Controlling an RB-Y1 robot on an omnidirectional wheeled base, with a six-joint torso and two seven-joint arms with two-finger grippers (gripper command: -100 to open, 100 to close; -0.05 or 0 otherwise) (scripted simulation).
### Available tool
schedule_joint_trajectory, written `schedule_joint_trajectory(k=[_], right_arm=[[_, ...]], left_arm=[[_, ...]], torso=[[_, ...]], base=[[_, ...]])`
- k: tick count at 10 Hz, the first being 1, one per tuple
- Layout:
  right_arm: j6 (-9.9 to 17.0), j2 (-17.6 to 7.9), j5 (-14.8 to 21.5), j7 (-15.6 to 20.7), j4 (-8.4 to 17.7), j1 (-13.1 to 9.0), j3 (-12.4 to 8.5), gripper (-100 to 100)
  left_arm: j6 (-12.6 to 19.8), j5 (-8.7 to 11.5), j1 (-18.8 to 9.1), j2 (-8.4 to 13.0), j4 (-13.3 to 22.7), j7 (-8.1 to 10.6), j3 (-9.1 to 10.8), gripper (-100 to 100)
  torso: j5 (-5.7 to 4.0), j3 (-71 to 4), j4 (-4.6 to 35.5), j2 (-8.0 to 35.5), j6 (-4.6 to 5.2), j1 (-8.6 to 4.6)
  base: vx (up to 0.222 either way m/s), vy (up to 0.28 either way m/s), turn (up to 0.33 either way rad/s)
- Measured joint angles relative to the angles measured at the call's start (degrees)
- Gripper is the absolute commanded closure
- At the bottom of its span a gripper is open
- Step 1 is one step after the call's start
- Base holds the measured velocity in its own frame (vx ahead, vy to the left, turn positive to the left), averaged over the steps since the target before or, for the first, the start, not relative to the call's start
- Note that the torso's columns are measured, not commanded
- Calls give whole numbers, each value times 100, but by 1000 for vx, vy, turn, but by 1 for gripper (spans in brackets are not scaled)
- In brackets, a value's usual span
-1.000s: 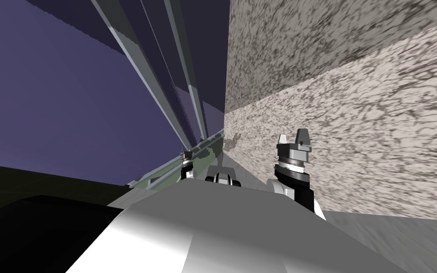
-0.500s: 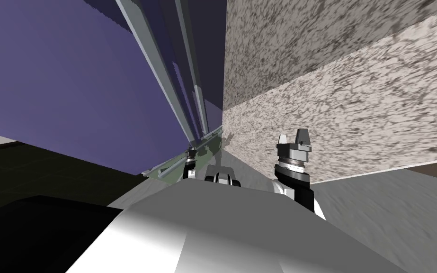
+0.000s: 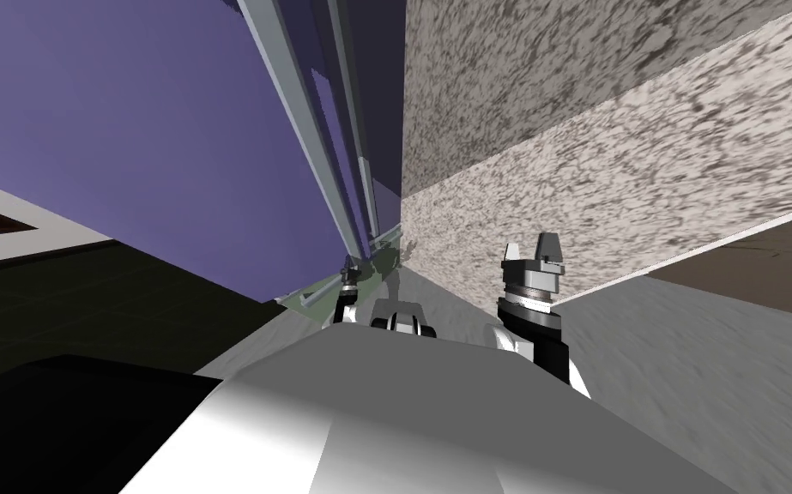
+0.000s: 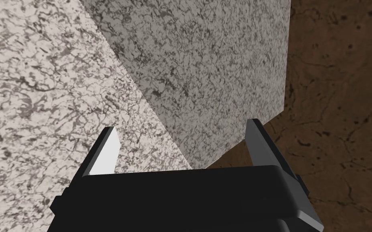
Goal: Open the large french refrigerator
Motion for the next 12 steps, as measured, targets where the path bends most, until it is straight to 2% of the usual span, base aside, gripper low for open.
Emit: schedule_joint_trajectory(k=[1,5,10,11,12], right_arm=[[0,-1,0,0,0,-1,-1,0],[0,-1,0,0,0,-1,-1,0],[0,-1,0,0,1,-1,-1,0],[0,0,0,0,0,0,0,0],[0,-2,0,0,0,-1,-1,0]], left_arm=[[2,-23,-1,66,5,60,-74,100],[-79,-159,82,256,-72,329,-446,100],[-58,-333,269,551,-409,695,-943,100],[-40,-345,306,552,-386,711,-980,100],[-45,-399,207,474,-234,701,-924,100]], torso=[[13,6,-6,16,32,9],[12,12,0,24,9,18],[-1,27,19,48,24,-20],[-4,-1,11,-2,8,-13],[10,-9,6,-6,26,38]], base=[[-192,89,-135],[-178,84,-128],[-206,66,-119],[-157,139,-232],[-165,153,-188]])
